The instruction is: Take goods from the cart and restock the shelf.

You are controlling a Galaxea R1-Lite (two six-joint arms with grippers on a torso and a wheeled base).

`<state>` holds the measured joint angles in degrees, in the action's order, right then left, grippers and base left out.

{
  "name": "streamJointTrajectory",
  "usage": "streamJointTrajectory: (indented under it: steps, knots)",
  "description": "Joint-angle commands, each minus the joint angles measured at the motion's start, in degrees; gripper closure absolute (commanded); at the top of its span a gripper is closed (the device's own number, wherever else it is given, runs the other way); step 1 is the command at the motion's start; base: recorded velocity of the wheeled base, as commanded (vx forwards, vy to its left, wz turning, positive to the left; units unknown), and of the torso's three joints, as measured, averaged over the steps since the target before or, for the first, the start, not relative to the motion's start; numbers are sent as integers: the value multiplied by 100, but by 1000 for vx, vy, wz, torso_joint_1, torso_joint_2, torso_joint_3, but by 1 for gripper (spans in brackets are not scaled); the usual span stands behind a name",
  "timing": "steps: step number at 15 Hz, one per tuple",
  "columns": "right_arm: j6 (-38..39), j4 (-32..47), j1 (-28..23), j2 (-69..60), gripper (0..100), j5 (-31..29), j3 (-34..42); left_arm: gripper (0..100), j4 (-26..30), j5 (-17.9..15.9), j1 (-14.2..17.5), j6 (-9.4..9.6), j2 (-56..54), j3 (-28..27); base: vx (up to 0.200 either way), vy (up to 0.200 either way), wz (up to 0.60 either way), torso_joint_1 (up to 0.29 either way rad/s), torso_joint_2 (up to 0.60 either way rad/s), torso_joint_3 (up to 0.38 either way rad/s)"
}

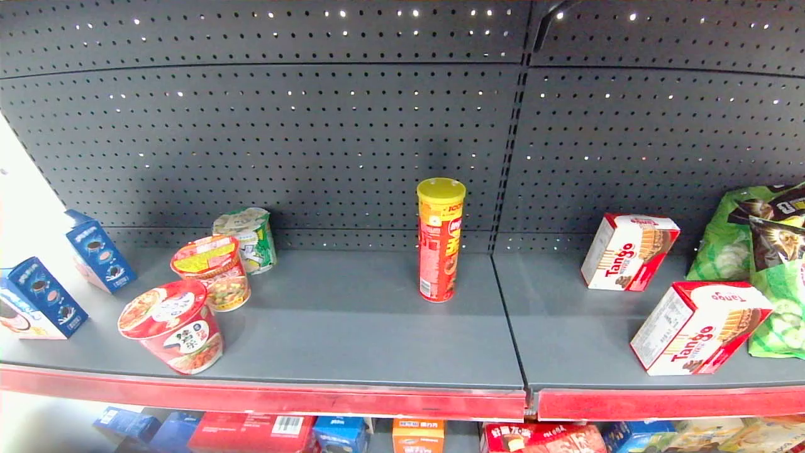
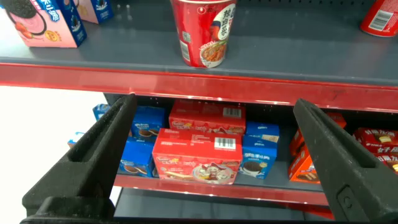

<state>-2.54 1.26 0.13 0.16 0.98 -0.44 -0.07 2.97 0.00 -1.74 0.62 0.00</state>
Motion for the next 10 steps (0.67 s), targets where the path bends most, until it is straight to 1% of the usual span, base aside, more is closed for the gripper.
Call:
streamJointTrajectory:
  steps: [1,4,5,6,7,8,9,10]
  knots:
    - [201,15,-5,-16,0,-10,-9,0,-1,1,0,-1,8,0,0,0,0,0,0,0]
    - [166,24,4,-16,0,-10,-9,0,-1,1,0,-1,8,0,0,0,0,0,0,0]
    - [113,-205,4,-16,0,166,-299,0,-1,1,0,-1,8,0,0,0,0,0,0,0]
    - [16,-328,-5,-16,0,737,-642,0,-1,1,0,-1,8,0,0,0,0,0,0,0]
    - [-72,-301,-22,-16,0,1107,-712,0,-1,1,0,-10,8,0,0,0,0,0,0,0]
    - [-72,-257,-40,28,0,1019,-791,0,-1,1,0,-10,8,0,0,0,0,0,0,0]
    - [-19,-161,-233,476,0,720,-1151,0,-1,1,0,-1,8,0,0,0,0,0,0,0]
    - [245,-117,-523,942,0,667,-1661,0,-1,1,0,-1,8,0,0,0,0,0,0,0]
